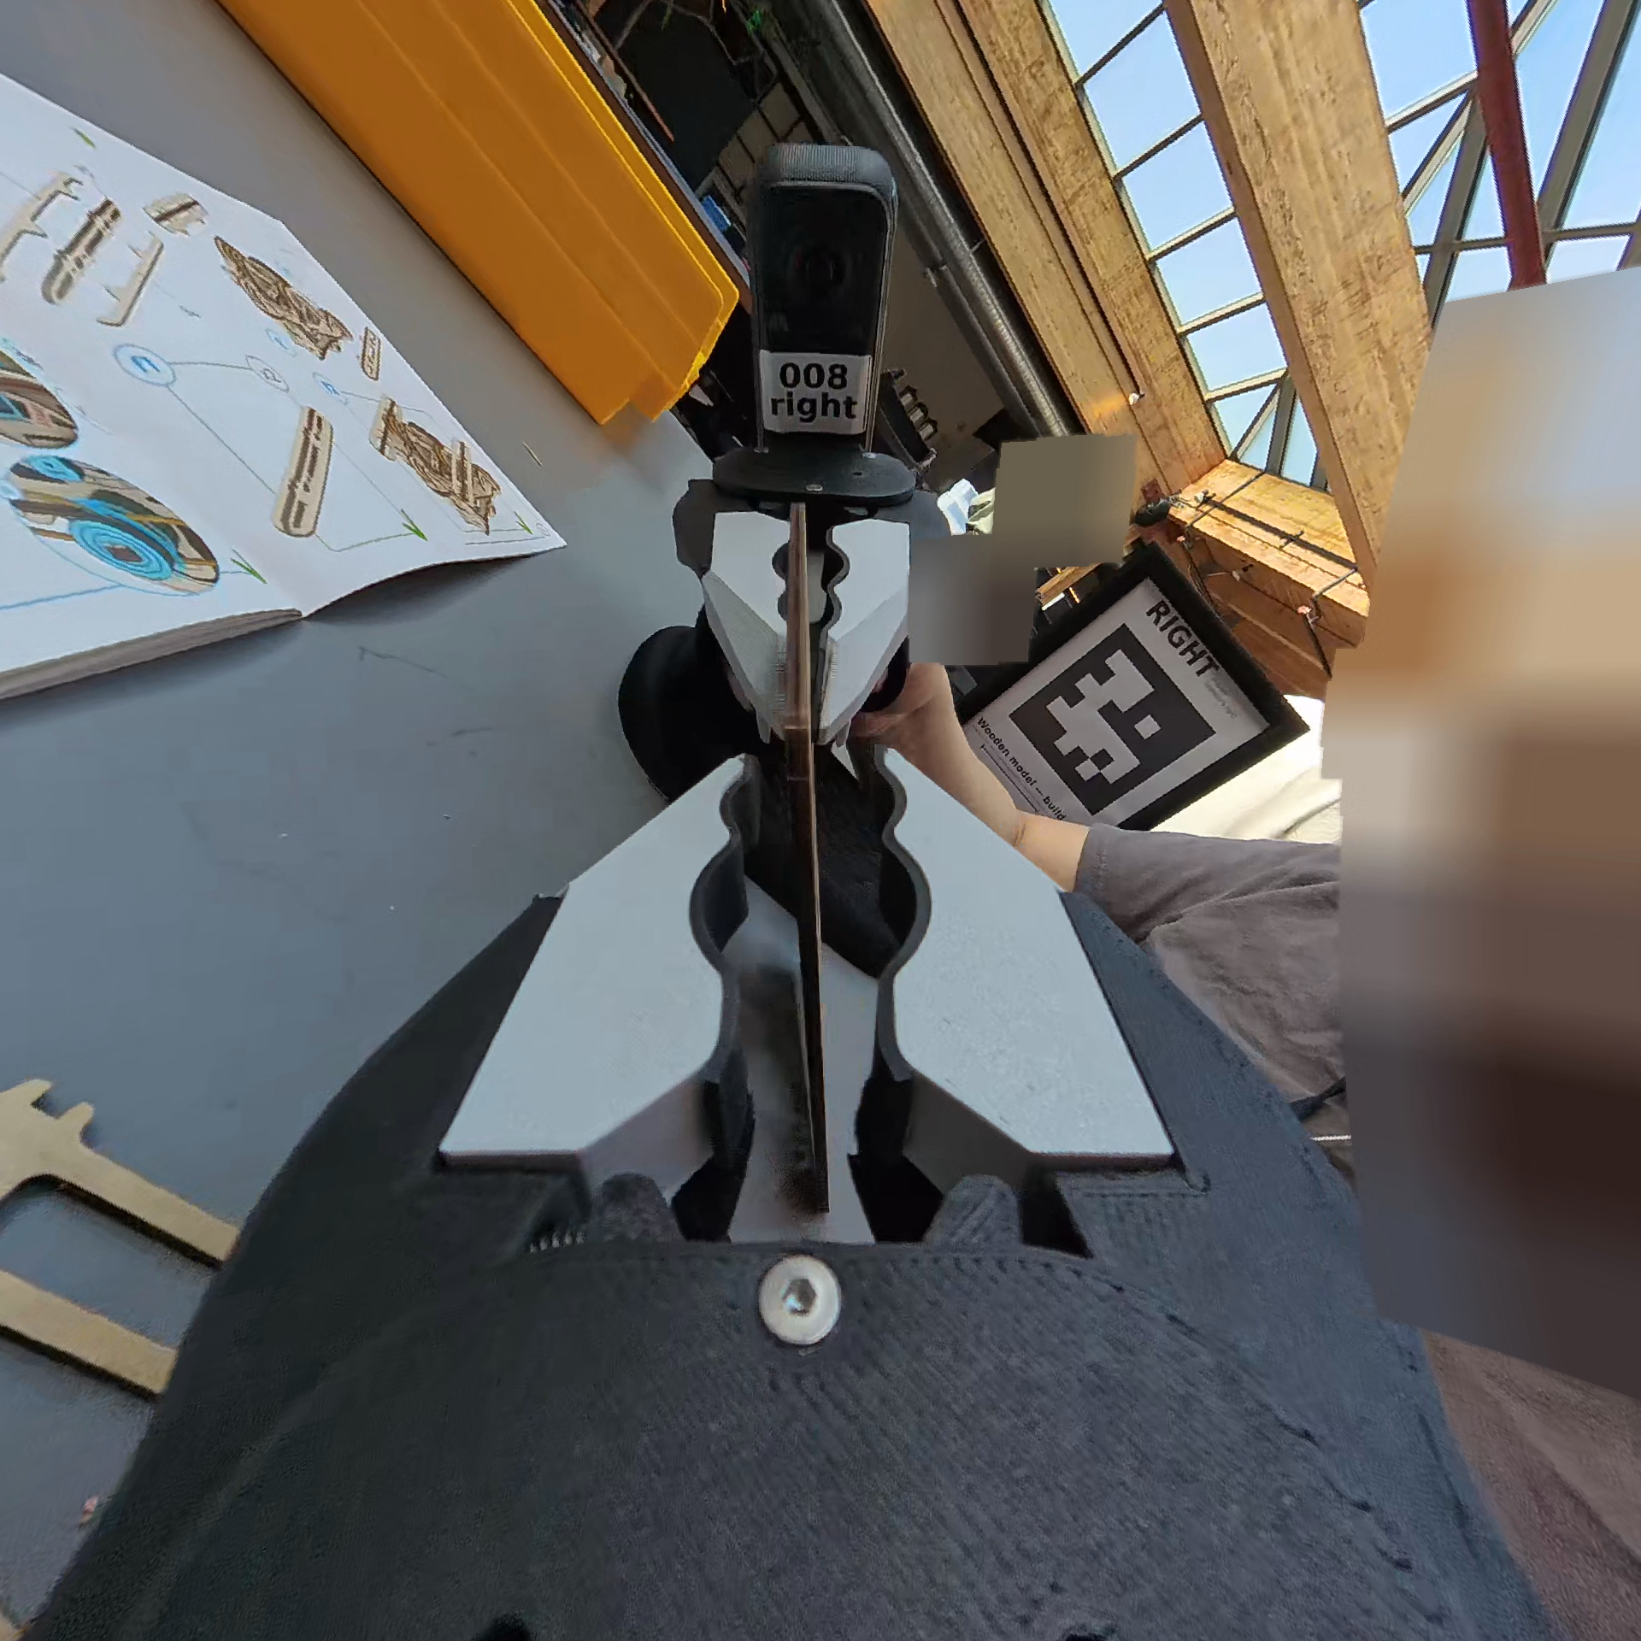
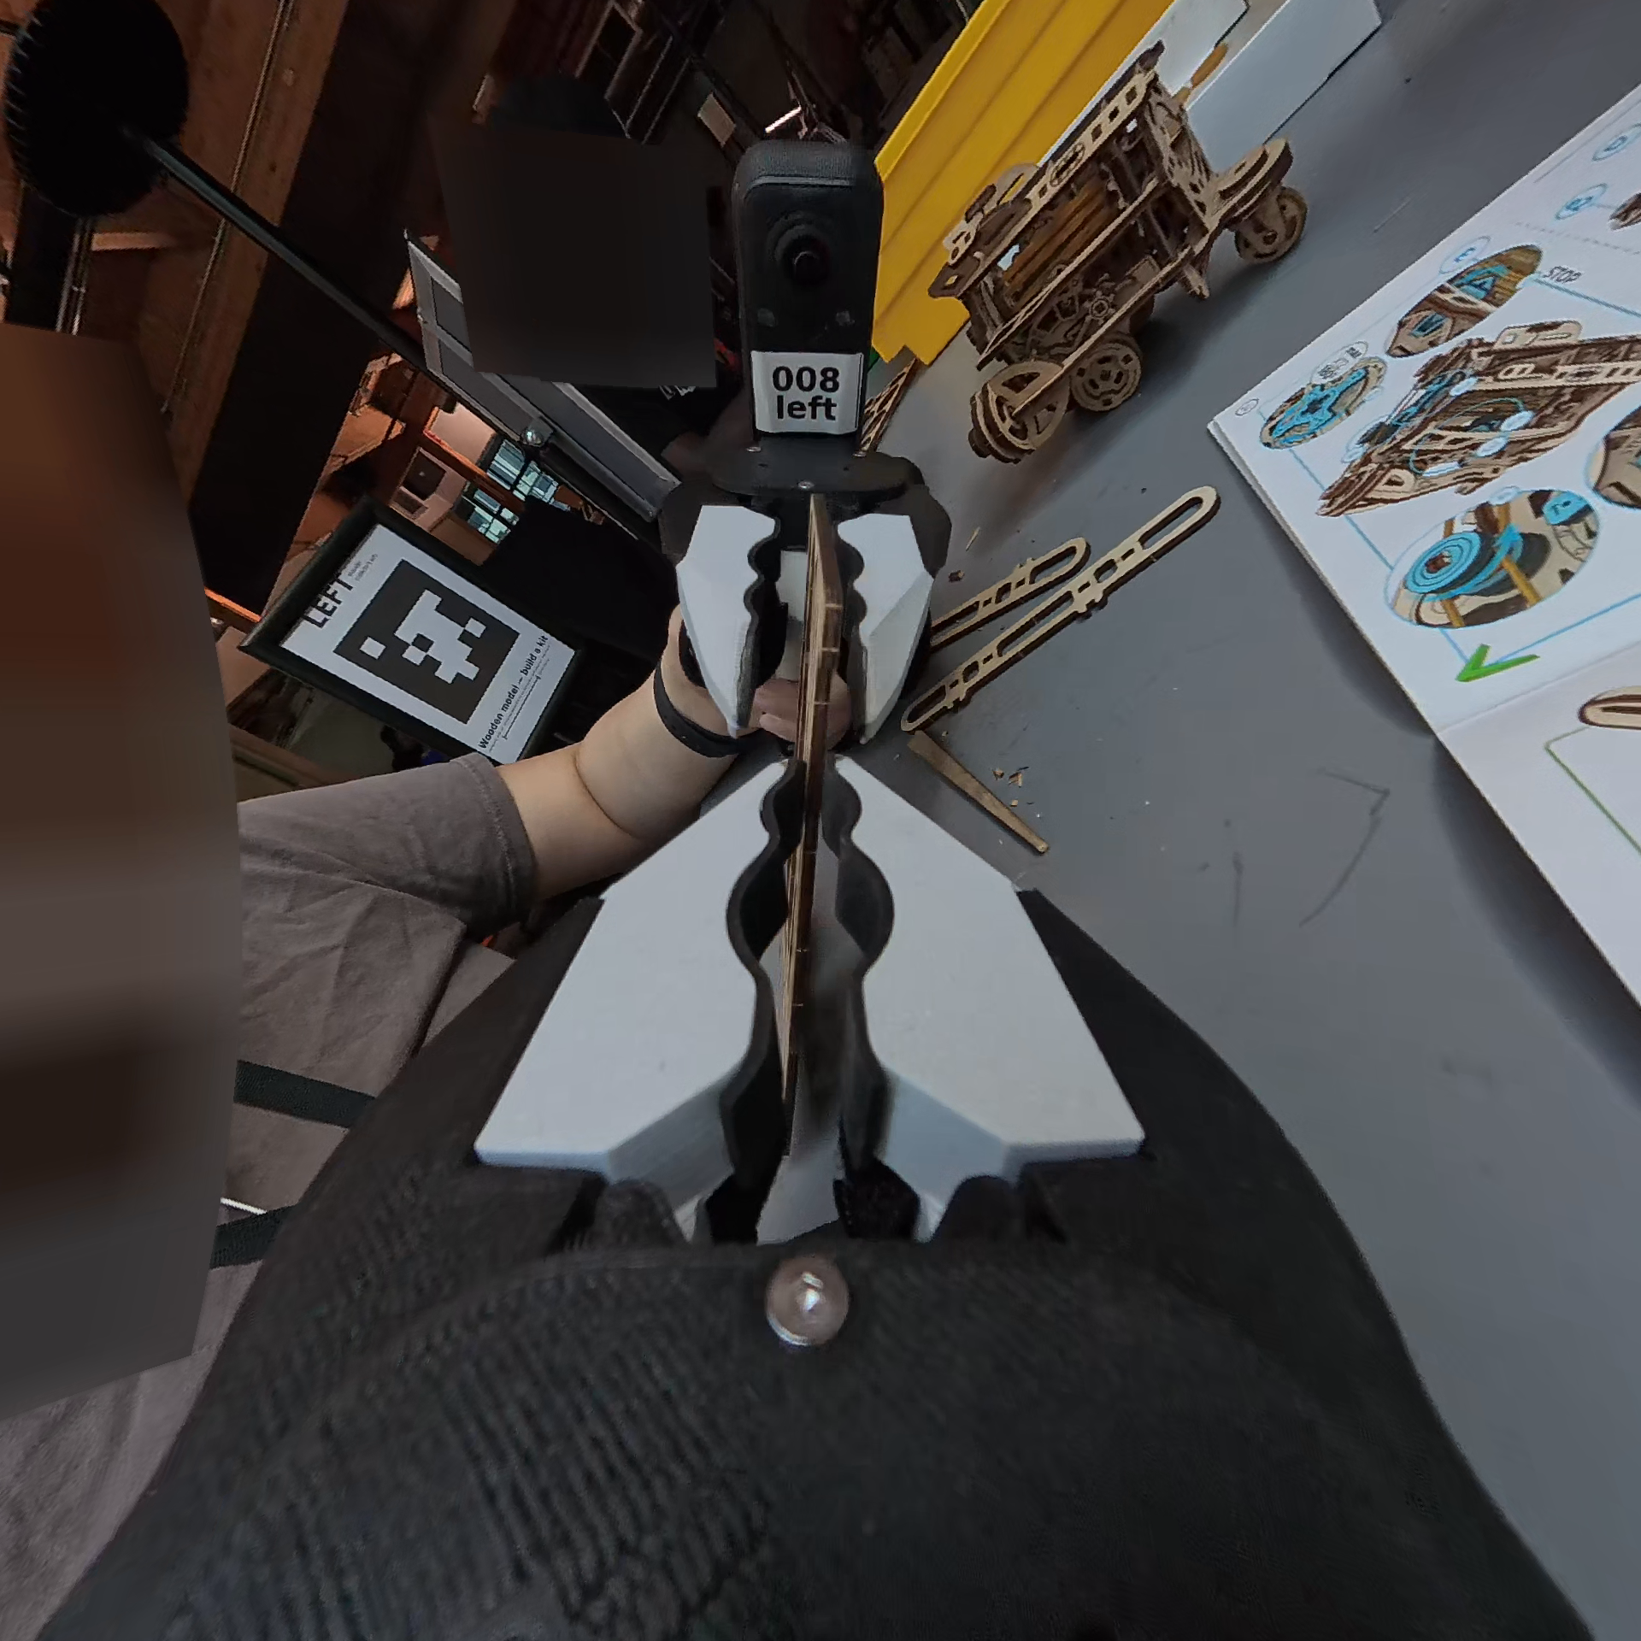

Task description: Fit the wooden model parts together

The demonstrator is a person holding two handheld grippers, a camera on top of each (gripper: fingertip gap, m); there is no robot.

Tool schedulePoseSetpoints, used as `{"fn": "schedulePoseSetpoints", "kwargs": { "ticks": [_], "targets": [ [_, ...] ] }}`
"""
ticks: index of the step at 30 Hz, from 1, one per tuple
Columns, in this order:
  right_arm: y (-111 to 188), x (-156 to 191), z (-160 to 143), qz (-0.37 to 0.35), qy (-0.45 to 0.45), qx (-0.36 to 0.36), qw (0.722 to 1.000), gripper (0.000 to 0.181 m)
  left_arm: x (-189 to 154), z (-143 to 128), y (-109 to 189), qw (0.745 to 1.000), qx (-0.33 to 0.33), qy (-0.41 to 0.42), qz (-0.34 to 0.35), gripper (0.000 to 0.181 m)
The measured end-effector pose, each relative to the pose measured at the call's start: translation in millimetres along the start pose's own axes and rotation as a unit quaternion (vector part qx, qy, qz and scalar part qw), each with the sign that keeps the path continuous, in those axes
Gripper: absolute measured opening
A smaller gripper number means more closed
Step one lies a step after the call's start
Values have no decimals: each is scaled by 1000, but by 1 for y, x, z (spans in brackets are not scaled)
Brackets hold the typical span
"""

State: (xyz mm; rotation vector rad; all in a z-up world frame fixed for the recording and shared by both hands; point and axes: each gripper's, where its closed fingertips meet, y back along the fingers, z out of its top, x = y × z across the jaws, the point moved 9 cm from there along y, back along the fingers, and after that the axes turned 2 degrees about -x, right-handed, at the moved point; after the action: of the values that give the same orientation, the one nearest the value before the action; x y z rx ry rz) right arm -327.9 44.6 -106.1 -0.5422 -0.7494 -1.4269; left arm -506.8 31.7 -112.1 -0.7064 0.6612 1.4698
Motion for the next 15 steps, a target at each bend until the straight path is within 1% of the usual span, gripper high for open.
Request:
{"fn": "schedulePoseSetpoints", "kwargs": {
  "ticks": [3, 4, 8, 10, 11, 12, 15],
  "targets": [
    [1, 0, 0, 2, 4, -3, 1000, 0, 0, -3, -4, 1000, 7, -9, 0, 2],
    [0, 1, 1, 5, 8, -4, 1000, 0, 0, -4, -5, 1000, 10, -12, 2, 0],
    [-1, 1, 1, 7, 12, -5, 1000, 0, 0, -4, -6, 1000, 16, -15, 3, 0],
    [-2, 1, 0, 19, 6, -7, 1000, 0, -3, -3, -6, 1000, 19, -25, 3, 0],
    [-3, 2, 0, 26, 2, -5, 1000, 3, -3, -3, -6, 999, 19, -28, 3, 0],
    [-4, 2, -1, 28, -2, 1, 1000, 0, -4, -4, -6, 999, 22, -30, 5, 0],
    [-5, 2, -1, 24, 3, 4, 1000, 0, -4, -4, -6, 999, 21, -37, 6, 0]
  ]
}}
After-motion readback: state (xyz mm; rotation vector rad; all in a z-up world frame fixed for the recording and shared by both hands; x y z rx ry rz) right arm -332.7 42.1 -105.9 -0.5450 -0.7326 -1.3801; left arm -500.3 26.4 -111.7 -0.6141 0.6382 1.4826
